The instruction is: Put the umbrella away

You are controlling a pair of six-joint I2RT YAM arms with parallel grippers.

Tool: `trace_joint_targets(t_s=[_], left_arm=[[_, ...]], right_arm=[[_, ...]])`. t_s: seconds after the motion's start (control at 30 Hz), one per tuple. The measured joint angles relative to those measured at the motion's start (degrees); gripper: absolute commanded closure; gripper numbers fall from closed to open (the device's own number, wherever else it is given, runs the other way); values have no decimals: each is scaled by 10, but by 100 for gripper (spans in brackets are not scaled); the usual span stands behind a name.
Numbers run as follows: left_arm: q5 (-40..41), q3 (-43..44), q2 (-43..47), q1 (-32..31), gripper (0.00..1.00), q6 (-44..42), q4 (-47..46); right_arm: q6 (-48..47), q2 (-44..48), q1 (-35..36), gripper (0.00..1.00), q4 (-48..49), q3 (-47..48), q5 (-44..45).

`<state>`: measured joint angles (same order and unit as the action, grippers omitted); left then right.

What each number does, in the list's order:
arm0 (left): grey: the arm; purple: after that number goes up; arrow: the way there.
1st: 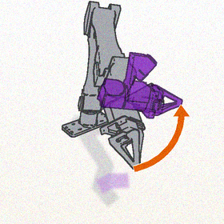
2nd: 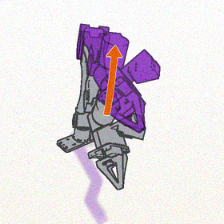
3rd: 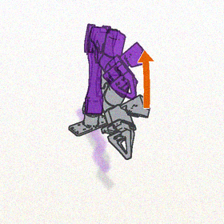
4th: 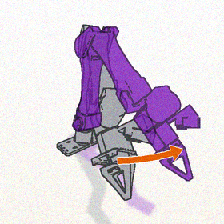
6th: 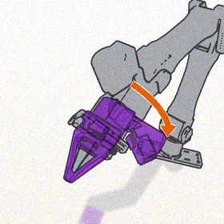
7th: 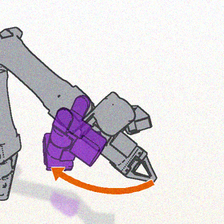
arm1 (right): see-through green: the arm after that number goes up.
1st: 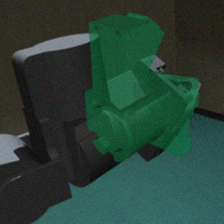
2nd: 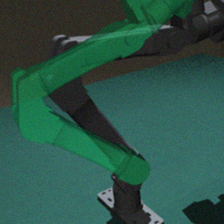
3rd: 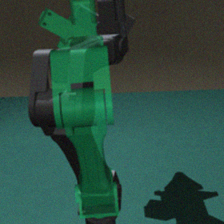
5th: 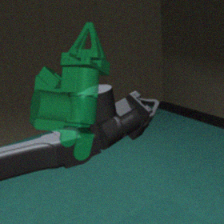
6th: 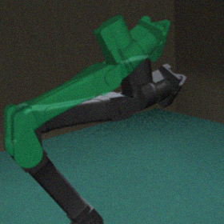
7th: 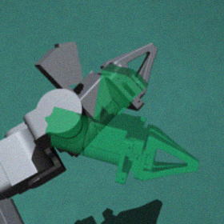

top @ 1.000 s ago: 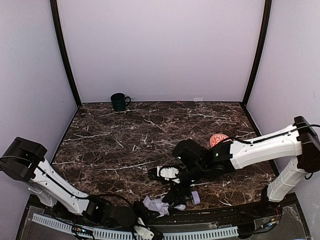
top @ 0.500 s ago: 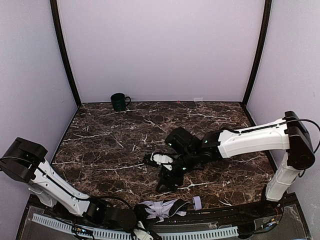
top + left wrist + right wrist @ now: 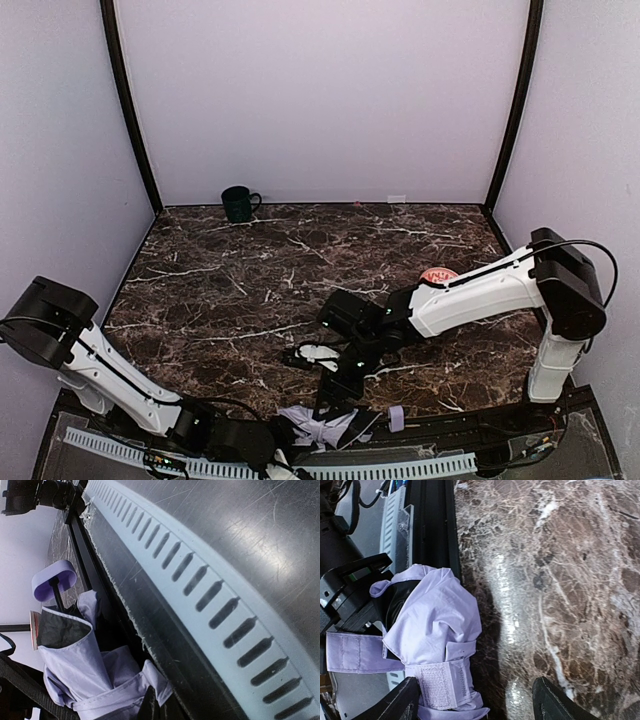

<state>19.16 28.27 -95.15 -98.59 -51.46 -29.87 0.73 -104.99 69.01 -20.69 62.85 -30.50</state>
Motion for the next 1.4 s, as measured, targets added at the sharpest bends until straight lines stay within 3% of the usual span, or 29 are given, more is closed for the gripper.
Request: trace_joint_targets(t_s=[0.23,0.5,0.73,0.83,0.97,1.07,1.1,1.17,1.23,1.4], left_arm=[[0,1,0,-1,99,0,2],[0,1,0,-1,99,0,3],[0,1,0,-1,99,0,3],[0,1,0,-1,99,0,3],[3,1,-1,0,99,1,4],[17,0,-2,0,90,5,7],[23,-2,-2,-1,81,8,5],[38,-6,0,-6,58,8,-2],[70,-11,8,-6,44,21,-8],[147,-16,57,7,36,59,45]], right_arm=[[-2,1,2,22,-22,14,-7],[18,39,40,20,-33,30,51],[34,1,64,24,-19,8,71],[37,-10,71,38,7,-3,82],[43,-13,74,74,19,-10,78],[36,-10,76,94,19,-9,75],[32,-9,76,100,18,-9,75],[27,-5,74,100,15,-8,76],[30,5,67,100,11,-6,104],[35,38,20,100,-17,-6,171]])
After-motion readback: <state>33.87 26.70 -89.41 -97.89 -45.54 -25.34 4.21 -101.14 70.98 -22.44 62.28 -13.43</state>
